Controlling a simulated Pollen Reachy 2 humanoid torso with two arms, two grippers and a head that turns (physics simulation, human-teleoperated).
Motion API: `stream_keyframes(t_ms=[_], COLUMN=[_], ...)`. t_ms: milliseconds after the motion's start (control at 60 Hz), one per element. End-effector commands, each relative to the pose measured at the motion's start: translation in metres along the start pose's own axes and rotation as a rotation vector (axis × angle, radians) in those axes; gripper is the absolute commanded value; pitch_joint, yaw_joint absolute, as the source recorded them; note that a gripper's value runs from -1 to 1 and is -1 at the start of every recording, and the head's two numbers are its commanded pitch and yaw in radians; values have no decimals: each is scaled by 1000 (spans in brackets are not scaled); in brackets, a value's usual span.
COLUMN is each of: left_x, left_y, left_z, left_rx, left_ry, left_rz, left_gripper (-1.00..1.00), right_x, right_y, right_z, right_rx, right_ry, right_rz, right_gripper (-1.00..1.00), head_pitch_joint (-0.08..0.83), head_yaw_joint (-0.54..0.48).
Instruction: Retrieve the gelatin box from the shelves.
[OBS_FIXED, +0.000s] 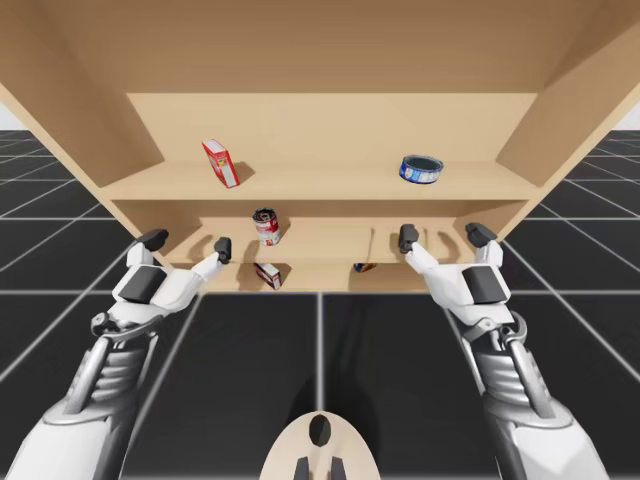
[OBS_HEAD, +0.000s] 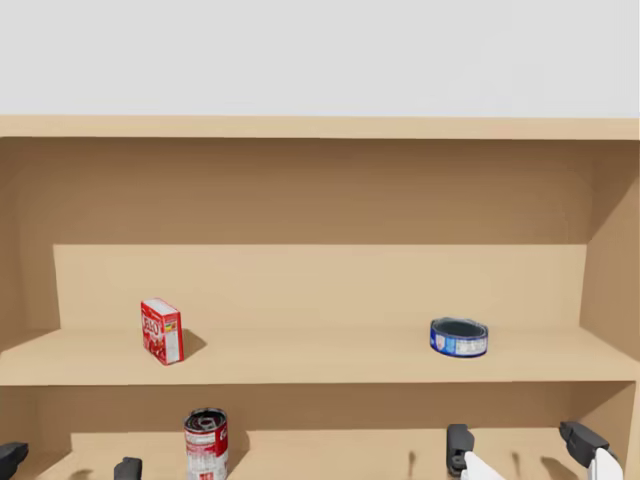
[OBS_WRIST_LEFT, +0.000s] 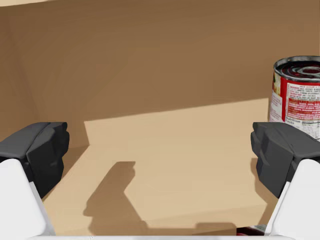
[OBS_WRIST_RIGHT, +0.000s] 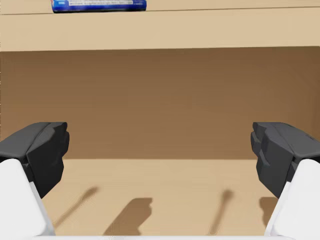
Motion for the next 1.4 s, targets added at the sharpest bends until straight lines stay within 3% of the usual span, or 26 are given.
stream_keyframes(t_ms=[17,233,567,750,917,1100,1400], left_x=[0,0,0,3,34,83,125], left_y=[0,0,0,-3,-11,-24,-39], left_z=[0,0,0,2,27,59,52], left_rx=[2,1,-14,-36,-73,-126,-226], left_ry=[-3,-2,3,-1,-40,-68,-76], left_rz=[-5,-4,9,28,80,64,61], left_gripper=[-1000,-1000,-1000,-1000,-1000,-1000,-1000], right_x=[-2,-3,-2,-2,-2,-2,-2], right_y=[5,5,5,6,5,5,3], right_z=[3,1,1,1,0,0,1], right_rx=[12,37,34,35,27,25,21], right_ry=[5,31,32,35,37,41,43], right_rz=[-20,-30,-33,-34,-38,-46,-51], right_gripper=[-1000,-1000,-1000,-1000,-1000,-1000,-1000], head_pitch_joint=[-4,44,142,158,163,169,168], head_yaw_joint=[-26,9,266,296,281,280,300])
